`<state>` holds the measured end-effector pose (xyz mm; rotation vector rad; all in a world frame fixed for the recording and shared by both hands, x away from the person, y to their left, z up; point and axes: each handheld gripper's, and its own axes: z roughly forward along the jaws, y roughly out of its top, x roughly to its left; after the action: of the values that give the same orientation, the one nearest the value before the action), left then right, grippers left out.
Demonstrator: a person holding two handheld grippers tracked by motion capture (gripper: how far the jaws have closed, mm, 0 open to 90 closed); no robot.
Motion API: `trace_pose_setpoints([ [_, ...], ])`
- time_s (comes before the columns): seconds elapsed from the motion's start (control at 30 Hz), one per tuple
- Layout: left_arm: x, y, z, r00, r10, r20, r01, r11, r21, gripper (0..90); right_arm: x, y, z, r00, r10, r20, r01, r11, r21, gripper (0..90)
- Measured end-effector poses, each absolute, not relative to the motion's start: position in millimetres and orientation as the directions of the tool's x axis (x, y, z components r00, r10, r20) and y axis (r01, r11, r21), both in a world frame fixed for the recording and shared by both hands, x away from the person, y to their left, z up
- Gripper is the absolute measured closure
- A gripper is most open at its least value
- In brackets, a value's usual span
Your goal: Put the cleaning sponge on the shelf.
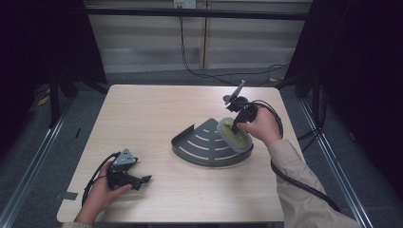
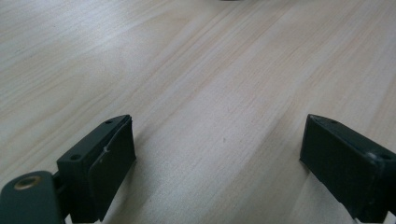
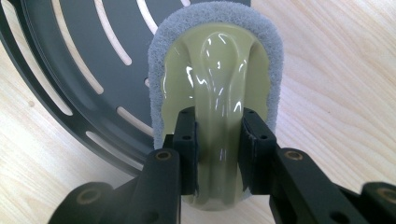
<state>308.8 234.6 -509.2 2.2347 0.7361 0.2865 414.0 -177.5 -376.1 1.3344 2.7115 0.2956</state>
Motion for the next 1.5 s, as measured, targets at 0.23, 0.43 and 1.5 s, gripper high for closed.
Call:
trace_pose_setpoints([
  [0.23, 309, 235, -509, 0.809, 0.587, -0.021, 0.418, -0.552, 0.722, 9.6, 414, -176, -378, -0.614, 0.789, -0.007, 0.771, 0.601, 0.212, 71.3],
  [0.43, 309, 235, -509, 0.81, 0.587, -0.02, 0.418, -0.552, 0.721, 9.6, 414, -173, -381, -0.618, 0.786, -0.005, 0.768, 0.604, 0.212, 71.3],
  [1.5, 309, 234, -509, 0.808, 0.588, -0.025, 0.422, -0.549, 0.722, 9.5, 415, -172, -399, -0.621, 0.784, 0.01, 0.77, 0.608, 0.193, 71.2],
])
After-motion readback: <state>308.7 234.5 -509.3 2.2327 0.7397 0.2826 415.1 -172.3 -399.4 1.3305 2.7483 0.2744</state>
